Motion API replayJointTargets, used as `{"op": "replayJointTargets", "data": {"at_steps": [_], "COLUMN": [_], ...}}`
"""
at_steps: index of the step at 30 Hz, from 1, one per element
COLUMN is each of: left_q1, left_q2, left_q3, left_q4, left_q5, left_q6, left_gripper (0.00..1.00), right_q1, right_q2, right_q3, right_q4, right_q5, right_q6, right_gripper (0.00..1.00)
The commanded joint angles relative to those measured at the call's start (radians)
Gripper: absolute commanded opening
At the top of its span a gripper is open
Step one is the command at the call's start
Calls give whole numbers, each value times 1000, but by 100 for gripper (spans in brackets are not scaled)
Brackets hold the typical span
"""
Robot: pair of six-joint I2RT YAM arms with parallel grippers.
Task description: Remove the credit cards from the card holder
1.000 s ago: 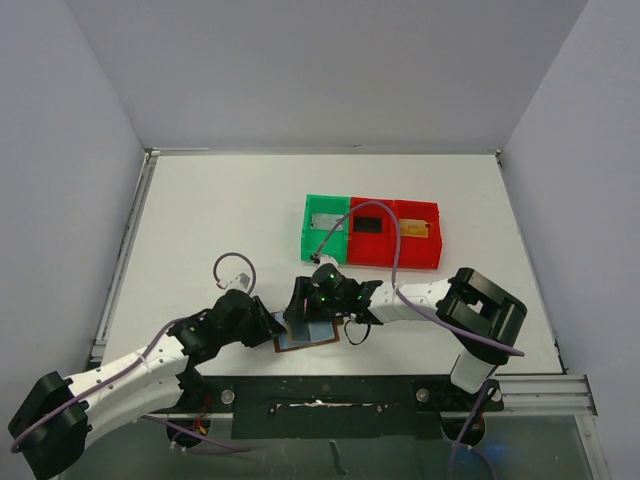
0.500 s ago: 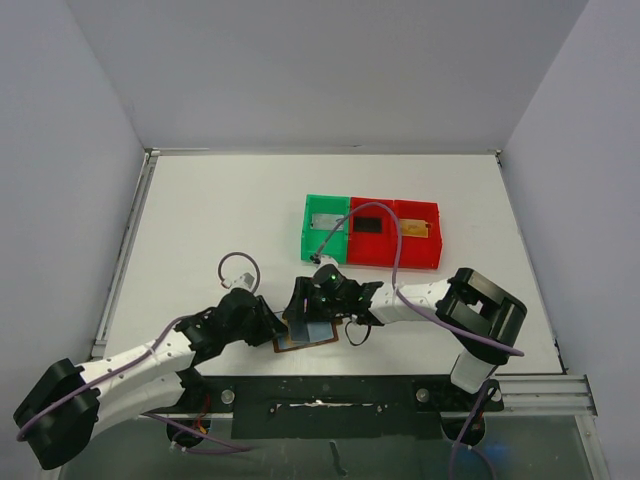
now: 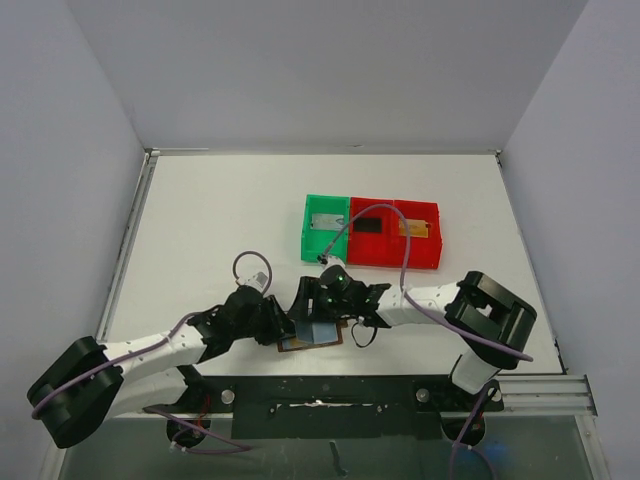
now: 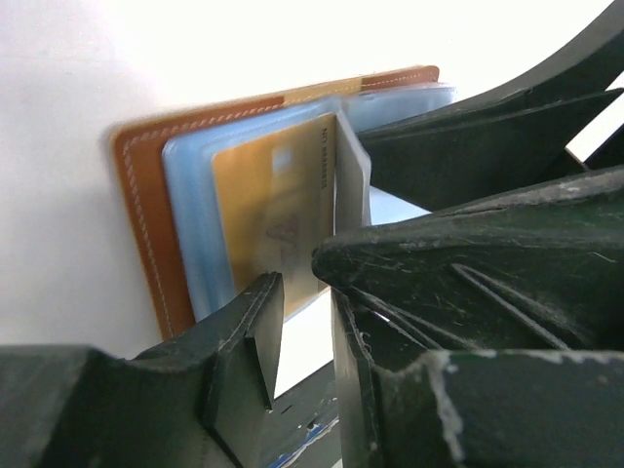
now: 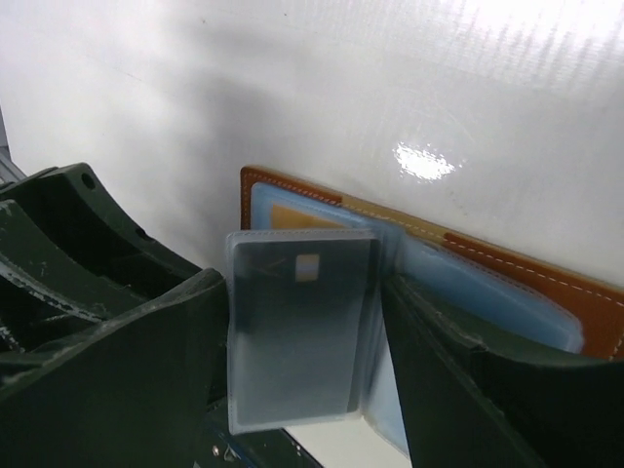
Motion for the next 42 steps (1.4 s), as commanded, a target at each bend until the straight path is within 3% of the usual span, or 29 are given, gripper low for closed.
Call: {"op": "replayJointTargets", "data": {"at_steps": [1,5,12,16,19,22,26,34,42], "left_q1": [-3,-3,-11,-38,-59,-60,-56,-49,-49], "left_q2": [33,79,236,297,257,189,81,-16,118], "left_q3": [84,120,197,272,282,252,197,123,158], "left_q4": [154,161,258,185,106,48,5,61,211], "left_q5": [13,14,108,112,62,7,-40,-36,62], "left_q6": [14,34,61,99,119,107,62,17,17], "left_gripper": [26,27,28,29,30,29,30,34,35], "right_q1": [7,7,5,3,1,2,12,36,22], "right_q2": [-106,-194,-379,-507,-563,-557,-478,-318,-275], "right_q3": [-6,-16,-79,-137,-166,-170,-135,-106,-233], "right_q4": [-41,-107,-280,-321,-326,-301,-280,-297,-247], "right_q5": [13,80,257,306,292,258,227,242,224], "right_q6": [-3,-2,58,87,93,83,61,72,145], "right_gripper": [70,81,85,76,63,50,40,37,35]}}
